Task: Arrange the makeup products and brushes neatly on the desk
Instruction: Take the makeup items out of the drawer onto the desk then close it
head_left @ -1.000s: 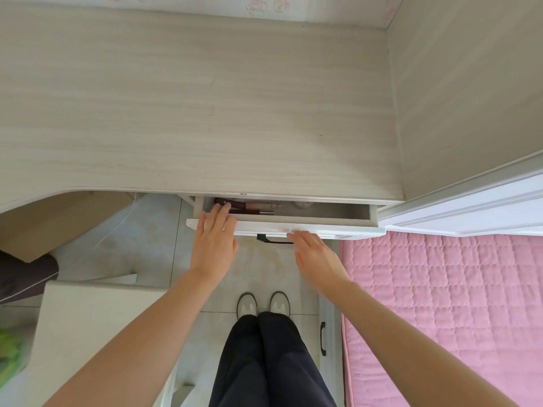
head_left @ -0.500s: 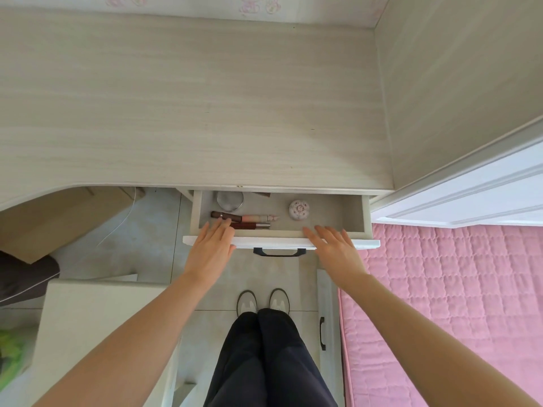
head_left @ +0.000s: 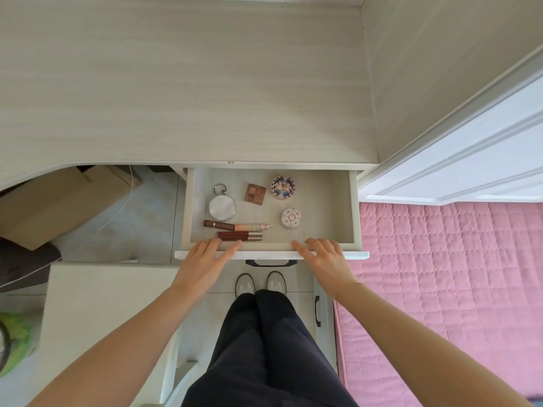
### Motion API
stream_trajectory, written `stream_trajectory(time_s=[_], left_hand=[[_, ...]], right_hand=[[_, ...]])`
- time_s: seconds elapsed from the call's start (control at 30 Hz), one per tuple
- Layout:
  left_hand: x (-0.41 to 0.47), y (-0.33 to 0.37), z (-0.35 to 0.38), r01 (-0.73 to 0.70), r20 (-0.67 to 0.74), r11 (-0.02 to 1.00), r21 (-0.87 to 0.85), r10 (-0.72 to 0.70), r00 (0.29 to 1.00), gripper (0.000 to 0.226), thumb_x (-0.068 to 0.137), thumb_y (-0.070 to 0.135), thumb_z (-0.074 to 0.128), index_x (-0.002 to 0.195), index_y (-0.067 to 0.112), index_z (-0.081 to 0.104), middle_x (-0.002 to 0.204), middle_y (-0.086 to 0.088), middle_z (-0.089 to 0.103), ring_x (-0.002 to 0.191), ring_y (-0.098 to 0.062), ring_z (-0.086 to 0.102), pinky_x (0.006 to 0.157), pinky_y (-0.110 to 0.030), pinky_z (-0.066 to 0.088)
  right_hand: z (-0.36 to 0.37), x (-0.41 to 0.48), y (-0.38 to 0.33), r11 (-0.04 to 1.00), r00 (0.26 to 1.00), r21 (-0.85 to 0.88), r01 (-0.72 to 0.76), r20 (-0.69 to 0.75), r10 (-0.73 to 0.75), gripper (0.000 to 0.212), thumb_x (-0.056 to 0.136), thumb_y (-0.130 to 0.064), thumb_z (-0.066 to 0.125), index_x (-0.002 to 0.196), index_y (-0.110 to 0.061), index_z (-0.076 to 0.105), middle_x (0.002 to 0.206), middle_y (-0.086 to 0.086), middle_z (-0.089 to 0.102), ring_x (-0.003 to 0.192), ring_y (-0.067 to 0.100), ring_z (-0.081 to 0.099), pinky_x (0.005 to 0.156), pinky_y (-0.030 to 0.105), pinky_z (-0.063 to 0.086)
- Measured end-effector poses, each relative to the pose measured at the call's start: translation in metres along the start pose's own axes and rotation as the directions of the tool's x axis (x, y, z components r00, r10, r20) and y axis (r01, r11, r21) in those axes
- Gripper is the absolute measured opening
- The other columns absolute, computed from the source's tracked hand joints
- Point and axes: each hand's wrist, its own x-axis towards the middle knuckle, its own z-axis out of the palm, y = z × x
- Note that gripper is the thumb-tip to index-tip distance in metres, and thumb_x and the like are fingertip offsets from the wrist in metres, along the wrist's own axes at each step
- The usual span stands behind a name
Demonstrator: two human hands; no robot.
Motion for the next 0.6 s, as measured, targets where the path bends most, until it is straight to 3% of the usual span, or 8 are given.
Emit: stream_trajectory(time_s=[0.07,0.23,0.4,0.47,0.6], left_hand=[[-0.012,0.003,0.002,-0.032,0.024,0.999,0.034,0.031,0.999,0.107,0.037,-0.018,0.078,0.134,0.018,0.055,0.106,-0.018,0.063,0.092,-0.035,0.063,0.080,-0.041,0.055],[-0.034,0.008,0.014,-0.063,0.086,0.997,0.044,0.059,0.995,0.108,0.043,-0.017,0.076,0.139,0.021,0.048,0.111,-0.016,0.061,0.099,-0.034,0.061,0.085,-0.041,0.053],[-0.048,0.015,0.020,-0.036,0.156,0.999,0.037,0.029,0.987,0.105,0.051,-0.013,0.079,0.142,0.026,0.044,0.118,-0.014,0.059,0.105,-0.032,0.060,0.088,-0.041,0.052],[-0.050,0.017,0.020,-0.028,0.173,0.999,0.030,0.022,0.985,0.096,0.058,-0.007,0.080,0.141,0.025,0.045,0.117,-0.013,0.060,0.105,-0.031,0.060,0.088,-0.041,0.052],[-0.047,0.018,0.018,0.014,0.094,1.000,-0.025,-0.011,0.996,0.048,0.086,0.024,0.068,0.132,0.019,0.056,0.109,-0.007,0.066,0.097,-0.027,0.063,0.083,-0.038,0.054]], right_hand=[[0.005,-0.010,-0.002,1.000,0.999,-0.005,0.030,0.014,-0.030,0.075,0.061,0.011,0.071,0.132,-0.011,0.056,0.111,0.018,0.064,0.098,0.038,0.062,0.084,0.051,0.051],[0.015,-0.031,-0.002,0.994,0.981,0.038,0.101,0.163,-0.106,0.074,0.083,0.005,0.054,0.149,-0.018,0.028,0.135,0.014,0.046,0.122,0.034,0.044,0.105,0.046,0.035],[0.021,-0.044,-0.001,0.990,0.966,0.046,0.135,0.218,-0.142,0.072,0.089,0.001,0.046,0.151,-0.023,0.019,0.141,0.011,0.039,0.126,0.031,0.039,0.106,0.042,0.032],[0.021,-0.045,-0.001,0.989,0.963,0.048,0.141,0.227,-0.148,0.070,0.090,-0.001,0.047,0.151,-0.024,0.019,0.141,0.010,0.040,0.125,0.030,0.039,0.105,0.041,0.033],[0.022,-0.041,0.000,0.989,0.971,0.082,0.122,0.197,-0.136,0.052,0.092,-0.015,0.056,0.141,-0.023,0.040,0.125,0.008,0.055,0.110,0.030,0.053,0.093,0.042,0.046]])
